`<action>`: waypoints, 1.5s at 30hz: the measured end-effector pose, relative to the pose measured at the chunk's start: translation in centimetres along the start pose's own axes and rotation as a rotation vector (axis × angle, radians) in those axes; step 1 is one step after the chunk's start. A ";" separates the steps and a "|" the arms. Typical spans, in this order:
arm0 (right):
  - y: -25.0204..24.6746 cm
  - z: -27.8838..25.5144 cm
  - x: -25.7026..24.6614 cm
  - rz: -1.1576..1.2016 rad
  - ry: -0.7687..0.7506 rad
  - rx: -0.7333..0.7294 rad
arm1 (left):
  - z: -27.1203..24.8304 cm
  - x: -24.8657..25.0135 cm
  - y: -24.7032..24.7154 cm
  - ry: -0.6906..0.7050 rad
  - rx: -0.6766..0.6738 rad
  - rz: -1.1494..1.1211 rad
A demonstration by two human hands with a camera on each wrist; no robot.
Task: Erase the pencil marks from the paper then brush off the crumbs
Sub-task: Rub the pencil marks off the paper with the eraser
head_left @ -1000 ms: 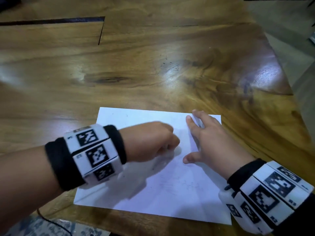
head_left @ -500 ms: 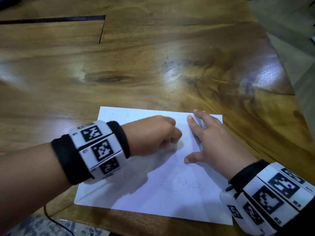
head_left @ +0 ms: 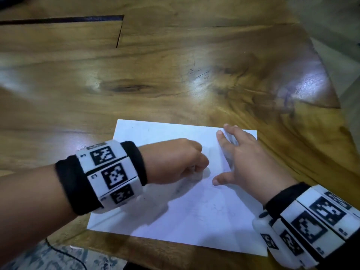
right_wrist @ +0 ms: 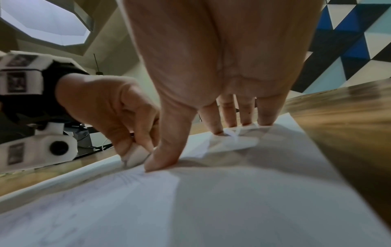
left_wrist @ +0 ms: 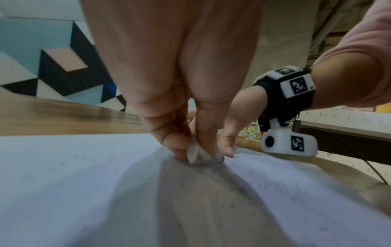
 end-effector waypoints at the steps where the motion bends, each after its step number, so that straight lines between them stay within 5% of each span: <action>1: 0.0 0.1 0.0 -0.004 0.003 -0.005 | -0.1 -0.2 0.0 -0.002 -0.020 -0.004; 7: 0.0 0.0 -0.1 -0.014 0.005 0.001 | 4.5 -1.2 -2.8 -0.134 0.139 0.073; 17: -0.3 -0.2 -0.4 -0.010 0.011 -0.003 | 1.1 0.2 -0.2 0.010 -0.007 0.014; 22: -0.2 0.1 -0.4 -0.017 0.016 0.015 | 5.1 -0.8 -2.9 -0.123 0.164 0.074; 30: -0.2 -0.1 -0.3 -0.001 0.015 0.017 | 1.0 0.0 -0.3 -0.048 -0.043 0.015; 36: 0.0 0.0 -0.4 -0.013 0.020 0.028 | 3.5 -2.2 -3.1 -0.245 0.182 0.074; 45: 0.0 -0.1 -0.3 0.006 0.031 0.022 | -1.1 -1.4 -0.1 -0.073 -0.013 -0.059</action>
Point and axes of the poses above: each hand's wrist, its own z-axis towards the middle knuckle, its own y-axis out of the palm, x = y × z, the point moved 1 cm from there along z, towards the middle knuckle, and after that the axes turned 3 degrees about z, right-handed, at the moved point
